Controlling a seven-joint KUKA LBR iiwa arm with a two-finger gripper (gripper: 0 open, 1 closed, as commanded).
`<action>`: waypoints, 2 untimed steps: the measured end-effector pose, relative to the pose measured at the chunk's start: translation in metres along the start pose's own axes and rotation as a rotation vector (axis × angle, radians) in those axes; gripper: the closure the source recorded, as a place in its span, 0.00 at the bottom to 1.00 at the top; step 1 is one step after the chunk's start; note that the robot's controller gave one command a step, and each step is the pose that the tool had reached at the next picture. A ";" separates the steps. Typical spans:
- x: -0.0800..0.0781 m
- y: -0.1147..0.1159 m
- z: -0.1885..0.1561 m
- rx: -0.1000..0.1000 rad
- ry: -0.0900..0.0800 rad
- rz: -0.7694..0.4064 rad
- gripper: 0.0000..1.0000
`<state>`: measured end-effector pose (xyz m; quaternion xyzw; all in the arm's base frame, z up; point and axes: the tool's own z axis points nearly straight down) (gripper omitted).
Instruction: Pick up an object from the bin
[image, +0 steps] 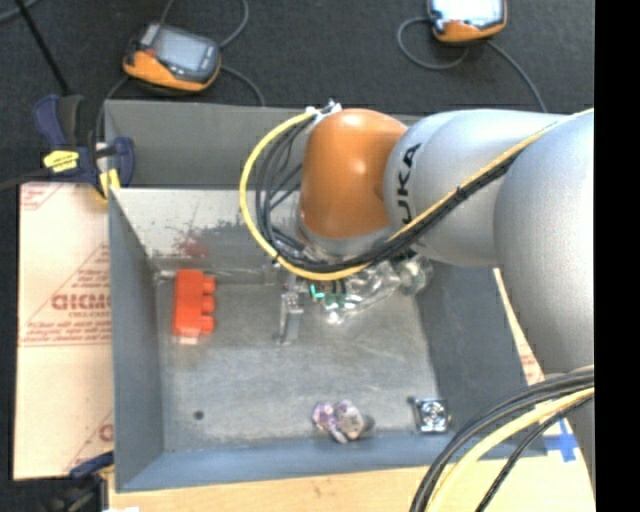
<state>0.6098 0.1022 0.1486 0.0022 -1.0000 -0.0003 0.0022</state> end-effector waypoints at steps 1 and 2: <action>-0.035 0.089 0.041 0.001 -0.009 -0.704 0.00; -0.042 0.128 0.047 0.003 -0.011 -1.045 0.00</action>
Offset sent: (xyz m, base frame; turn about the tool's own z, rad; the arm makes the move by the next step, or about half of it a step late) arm 0.0329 0.0889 -0.0412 -0.7052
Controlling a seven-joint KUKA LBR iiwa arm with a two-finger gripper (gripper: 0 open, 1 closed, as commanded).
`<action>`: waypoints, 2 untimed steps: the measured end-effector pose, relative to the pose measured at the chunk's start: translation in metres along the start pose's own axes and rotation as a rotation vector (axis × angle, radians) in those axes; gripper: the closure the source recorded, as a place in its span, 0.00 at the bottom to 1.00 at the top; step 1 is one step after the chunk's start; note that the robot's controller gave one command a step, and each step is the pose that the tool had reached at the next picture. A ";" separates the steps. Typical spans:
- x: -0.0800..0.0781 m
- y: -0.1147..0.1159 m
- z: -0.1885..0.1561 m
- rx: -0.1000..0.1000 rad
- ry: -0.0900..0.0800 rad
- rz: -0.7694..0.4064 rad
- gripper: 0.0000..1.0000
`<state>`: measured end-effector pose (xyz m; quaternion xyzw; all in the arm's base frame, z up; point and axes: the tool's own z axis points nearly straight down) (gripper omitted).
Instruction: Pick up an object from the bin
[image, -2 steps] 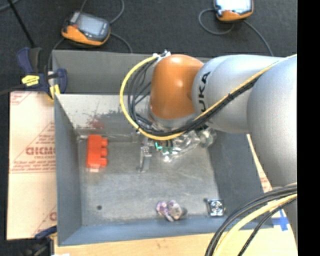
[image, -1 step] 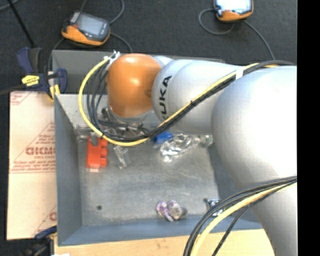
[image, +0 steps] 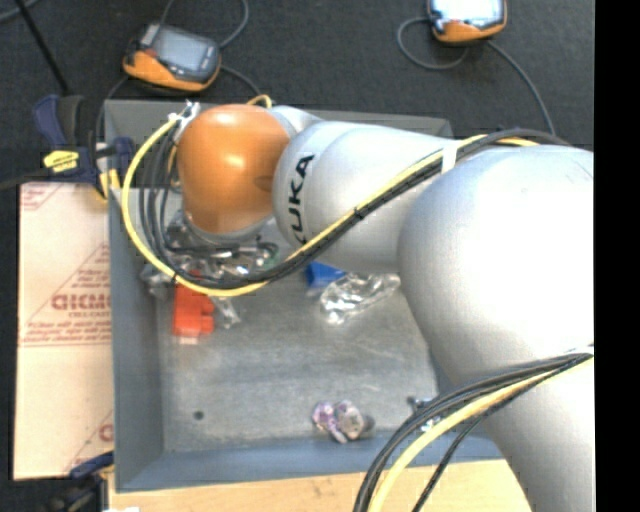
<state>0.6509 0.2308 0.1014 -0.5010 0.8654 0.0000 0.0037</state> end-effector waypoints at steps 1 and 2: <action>-0.003 0.007 0.000 0.000 0.000 -0.317 0.00; -0.004 0.005 0.027 0.004 -0.003 -0.663 0.00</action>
Offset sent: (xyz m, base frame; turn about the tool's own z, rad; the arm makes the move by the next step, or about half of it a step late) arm -0.0065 0.0059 -0.0014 -0.3184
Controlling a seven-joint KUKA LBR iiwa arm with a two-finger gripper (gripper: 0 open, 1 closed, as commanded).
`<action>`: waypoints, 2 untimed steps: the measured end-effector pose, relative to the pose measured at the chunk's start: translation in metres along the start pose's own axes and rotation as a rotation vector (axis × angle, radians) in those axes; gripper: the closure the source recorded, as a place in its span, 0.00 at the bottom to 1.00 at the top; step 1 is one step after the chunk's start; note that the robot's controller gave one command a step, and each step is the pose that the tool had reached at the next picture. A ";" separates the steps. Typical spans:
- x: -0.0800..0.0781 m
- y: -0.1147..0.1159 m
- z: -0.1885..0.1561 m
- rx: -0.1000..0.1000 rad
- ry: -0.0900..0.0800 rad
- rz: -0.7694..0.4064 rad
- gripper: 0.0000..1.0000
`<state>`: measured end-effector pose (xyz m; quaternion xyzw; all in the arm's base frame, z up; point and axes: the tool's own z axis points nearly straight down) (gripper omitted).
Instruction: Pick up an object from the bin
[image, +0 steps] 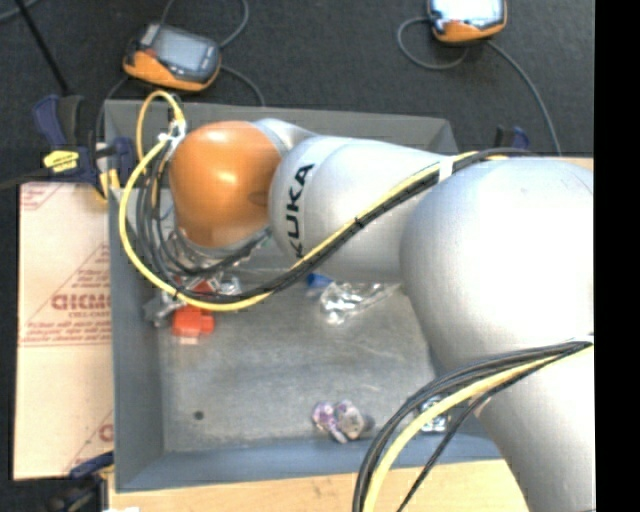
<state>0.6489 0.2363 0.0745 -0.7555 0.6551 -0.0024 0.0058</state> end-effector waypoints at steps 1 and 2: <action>0.003 0.003 0.000 -0.003 0.001 -0.235 0.00; 0.003 0.003 0.000 -0.005 -0.001 -0.231 1.00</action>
Offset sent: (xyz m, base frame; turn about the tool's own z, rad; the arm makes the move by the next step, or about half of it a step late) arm -0.0062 -0.0033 -0.0045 -0.2401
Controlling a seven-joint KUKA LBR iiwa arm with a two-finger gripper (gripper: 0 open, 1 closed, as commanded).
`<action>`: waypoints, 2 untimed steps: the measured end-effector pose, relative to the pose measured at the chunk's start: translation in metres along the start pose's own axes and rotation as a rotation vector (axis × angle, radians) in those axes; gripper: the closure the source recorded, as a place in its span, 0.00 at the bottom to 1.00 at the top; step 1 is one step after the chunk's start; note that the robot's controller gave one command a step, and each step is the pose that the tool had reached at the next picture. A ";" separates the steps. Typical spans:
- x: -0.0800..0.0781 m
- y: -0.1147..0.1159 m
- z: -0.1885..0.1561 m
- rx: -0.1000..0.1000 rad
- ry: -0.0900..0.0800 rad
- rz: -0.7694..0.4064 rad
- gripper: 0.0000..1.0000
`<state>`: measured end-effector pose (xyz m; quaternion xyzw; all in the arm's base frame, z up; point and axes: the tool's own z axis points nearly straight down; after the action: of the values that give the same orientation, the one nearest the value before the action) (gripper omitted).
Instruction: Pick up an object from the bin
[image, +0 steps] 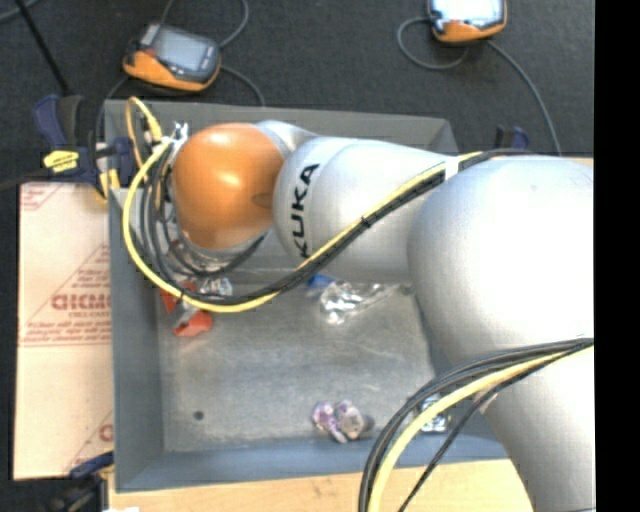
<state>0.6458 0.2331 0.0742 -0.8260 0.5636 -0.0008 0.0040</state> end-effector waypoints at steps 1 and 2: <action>0.001 -0.002 -0.005 0.002 -0.001 0.008 1.00; 0.002 -0.005 -0.050 0.002 0.002 0.012 1.00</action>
Offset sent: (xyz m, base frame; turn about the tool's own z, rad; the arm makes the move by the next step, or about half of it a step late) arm 0.0000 -0.0001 0.0020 0.0000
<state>0.6511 0.2330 0.1247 -0.8225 0.5687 -0.0021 0.0041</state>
